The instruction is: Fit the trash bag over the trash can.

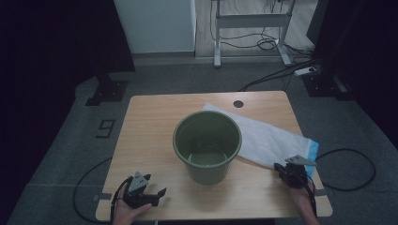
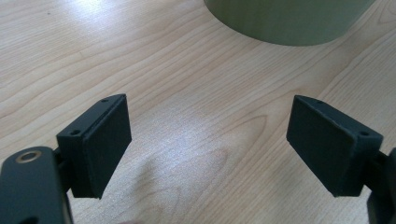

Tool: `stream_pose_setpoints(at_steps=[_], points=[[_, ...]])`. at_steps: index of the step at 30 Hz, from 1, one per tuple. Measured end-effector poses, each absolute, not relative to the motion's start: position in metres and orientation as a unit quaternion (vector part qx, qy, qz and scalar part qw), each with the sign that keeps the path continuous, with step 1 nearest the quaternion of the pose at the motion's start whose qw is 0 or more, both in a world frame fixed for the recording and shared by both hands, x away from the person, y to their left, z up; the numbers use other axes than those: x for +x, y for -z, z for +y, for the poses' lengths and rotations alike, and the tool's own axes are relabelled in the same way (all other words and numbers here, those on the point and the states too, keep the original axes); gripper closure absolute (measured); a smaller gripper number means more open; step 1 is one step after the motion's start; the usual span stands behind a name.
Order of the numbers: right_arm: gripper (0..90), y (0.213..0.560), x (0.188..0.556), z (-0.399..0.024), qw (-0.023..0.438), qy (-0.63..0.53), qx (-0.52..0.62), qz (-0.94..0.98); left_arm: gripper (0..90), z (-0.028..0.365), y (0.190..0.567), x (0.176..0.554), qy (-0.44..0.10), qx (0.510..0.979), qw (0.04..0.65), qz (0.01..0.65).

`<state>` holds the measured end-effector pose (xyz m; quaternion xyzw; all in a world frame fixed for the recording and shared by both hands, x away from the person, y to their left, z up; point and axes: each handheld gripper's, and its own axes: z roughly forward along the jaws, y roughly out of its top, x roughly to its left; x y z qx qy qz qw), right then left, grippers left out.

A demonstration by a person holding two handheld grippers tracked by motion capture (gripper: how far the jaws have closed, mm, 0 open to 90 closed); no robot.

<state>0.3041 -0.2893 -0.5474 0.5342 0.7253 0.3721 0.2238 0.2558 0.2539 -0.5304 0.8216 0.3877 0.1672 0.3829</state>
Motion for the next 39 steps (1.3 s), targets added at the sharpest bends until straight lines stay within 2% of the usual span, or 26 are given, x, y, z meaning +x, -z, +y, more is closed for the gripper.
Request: stream_pose_setpoints(at_steps=[13,18,20,25,29,33,39], points=[[88.7,0.55,0.261,-0.321,0.219,-0.368,0.54,0.725,13.6,0.254,0.531,0.255,-0.167,0.822,0.382,0.389],[87.6,0.551,0.255,-0.326,0.216,-0.368,0.545,0.721,13.7,0.253,0.531,0.254,-0.166,0.822,0.382,0.388],[81.7,0.551,0.254,-0.325,0.219,-0.367,0.544,0.722,13.6,0.252,0.531,0.254,-0.165,0.822,0.382,0.388],[54.4,0.541,0.255,-0.307,0.241,-0.368,0.528,0.727,13.6,0.253,0.531,0.254,-0.166,0.82,0.383,0.391],[39.6,0.531,0.266,-0.283,0.256,-0.383,0.511,0.725,13.5,0.253,0.531,0.254,-0.166,0.821,0.383,0.391],[30.7,0.525,0.289,-0.256,0.251,-0.395,0.493,0.734,13.5,0.253,0.531,0.254,-0.166,0.822,0.381,0.389],[24.6,0.529,0.328,-0.218,0.227,-0.393,0.479,0.752,13.6,0.256,0.53,0.254,-0.167,0.819,0.385,0.391]])
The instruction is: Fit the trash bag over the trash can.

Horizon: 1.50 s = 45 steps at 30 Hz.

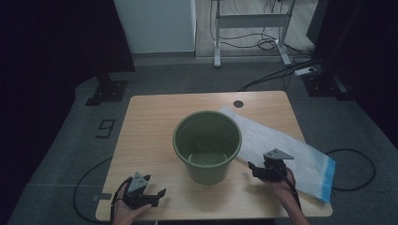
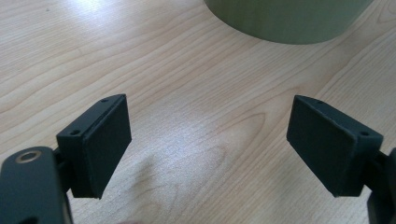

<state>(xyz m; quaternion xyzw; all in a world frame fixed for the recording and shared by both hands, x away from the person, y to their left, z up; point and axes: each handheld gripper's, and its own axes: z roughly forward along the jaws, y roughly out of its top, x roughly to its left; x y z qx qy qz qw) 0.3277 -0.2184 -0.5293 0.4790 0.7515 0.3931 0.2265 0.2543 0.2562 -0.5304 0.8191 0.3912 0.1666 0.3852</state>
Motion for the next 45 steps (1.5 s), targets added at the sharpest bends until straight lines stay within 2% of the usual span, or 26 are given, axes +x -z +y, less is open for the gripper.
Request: stream_pose_setpoints(at_steps=[10,21,25,29,34,37,45], points=[[24.1,0.547,0.356,-0.191,0.216,-0.361,0.49,0.763,13.6,0.258,0.531,0.255,-0.166,0.82,0.384,0.391],[35.7,0.552,0.362,-0.191,0.223,-0.345,0.5,0.762,13.6,0.259,0.531,0.255,-0.166,0.819,0.384,0.393],[42.6,0.551,0.363,-0.194,0.229,-0.343,0.509,0.756,13.6,0.259,0.531,0.255,-0.167,0.818,0.384,0.394],[62.1,0.552,0.363,-0.199,0.238,-0.349,0.515,0.745,13.7,0.259,0.532,0.255,-0.166,0.819,0.383,0.394],[79.5,0.553,0.363,-0.206,0.239,-0.355,0.527,0.734,13.7,0.259,0.532,0.255,-0.167,0.82,0.381,0.393],[85.0,0.553,0.363,-0.213,0.23,-0.366,0.54,0.723,13.7,0.259,0.532,0.255,-0.167,0.82,0.38,0.394],[87.9,0.547,0.356,-0.229,0.245,-0.409,0.552,0.684,13.7,0.258,0.534,0.256,-0.167,0.822,0.376,0.393]])
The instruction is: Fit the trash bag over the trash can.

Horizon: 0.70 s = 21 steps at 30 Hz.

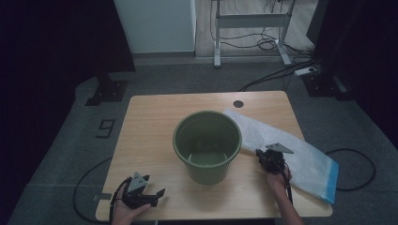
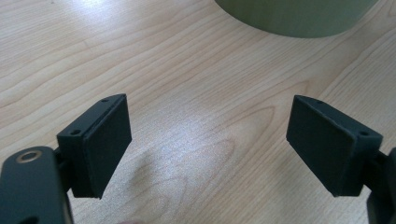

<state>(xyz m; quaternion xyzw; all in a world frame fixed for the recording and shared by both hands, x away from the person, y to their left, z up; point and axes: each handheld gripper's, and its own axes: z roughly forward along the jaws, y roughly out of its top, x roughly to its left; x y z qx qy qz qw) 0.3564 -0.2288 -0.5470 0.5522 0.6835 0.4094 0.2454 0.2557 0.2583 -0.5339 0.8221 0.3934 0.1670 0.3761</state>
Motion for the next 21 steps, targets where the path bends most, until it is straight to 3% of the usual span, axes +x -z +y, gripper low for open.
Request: stream_pose_setpoints(at_steps=[21], points=[[88.4,0.469,0.33,-0.26,0.285,-0.531,0.531,0.595,13.7,0.259,0.534,0.256,-0.168,0.82,0.376,0.397]])
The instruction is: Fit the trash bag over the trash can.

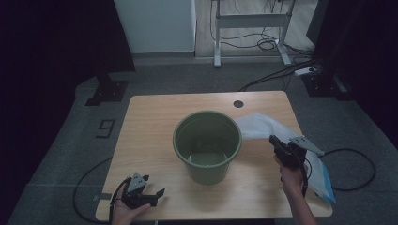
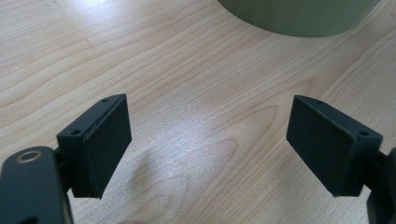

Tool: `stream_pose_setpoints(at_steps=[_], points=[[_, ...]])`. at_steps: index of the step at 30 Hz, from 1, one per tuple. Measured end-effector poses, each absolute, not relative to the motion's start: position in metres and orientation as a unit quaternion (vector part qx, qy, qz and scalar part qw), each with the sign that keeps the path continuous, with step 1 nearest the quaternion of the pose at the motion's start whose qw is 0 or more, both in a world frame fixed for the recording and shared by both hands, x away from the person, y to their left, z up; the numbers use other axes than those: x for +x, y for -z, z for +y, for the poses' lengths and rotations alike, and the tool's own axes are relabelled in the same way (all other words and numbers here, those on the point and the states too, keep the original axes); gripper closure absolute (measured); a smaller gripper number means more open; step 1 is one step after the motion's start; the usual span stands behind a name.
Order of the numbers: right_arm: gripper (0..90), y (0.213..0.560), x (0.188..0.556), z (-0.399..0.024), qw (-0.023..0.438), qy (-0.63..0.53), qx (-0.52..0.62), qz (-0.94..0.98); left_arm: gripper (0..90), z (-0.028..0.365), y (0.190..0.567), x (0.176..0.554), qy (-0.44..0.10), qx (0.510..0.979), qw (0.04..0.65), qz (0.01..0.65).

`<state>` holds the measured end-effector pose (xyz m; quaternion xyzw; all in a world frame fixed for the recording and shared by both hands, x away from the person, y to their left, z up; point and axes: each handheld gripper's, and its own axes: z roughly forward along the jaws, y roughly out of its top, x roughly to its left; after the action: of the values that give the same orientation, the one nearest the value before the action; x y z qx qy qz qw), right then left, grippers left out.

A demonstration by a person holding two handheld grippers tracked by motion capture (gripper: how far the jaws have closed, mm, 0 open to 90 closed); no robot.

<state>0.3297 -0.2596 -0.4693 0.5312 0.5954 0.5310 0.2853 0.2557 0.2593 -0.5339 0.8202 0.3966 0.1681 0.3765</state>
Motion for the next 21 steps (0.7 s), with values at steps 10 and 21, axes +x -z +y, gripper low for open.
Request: stream_pose_setpoints(at_steps=[10,21], points=[[88.4,0.43,0.315,-0.27,0.307,-0.569,0.514,0.564,13.7,0.26,0.534,0.256,-0.169,0.819,0.377,0.397],[88.6,0.387,0.297,-0.277,0.338,-0.605,0.489,0.529,13.7,0.259,0.534,0.256,-0.167,0.82,0.375,0.398]])
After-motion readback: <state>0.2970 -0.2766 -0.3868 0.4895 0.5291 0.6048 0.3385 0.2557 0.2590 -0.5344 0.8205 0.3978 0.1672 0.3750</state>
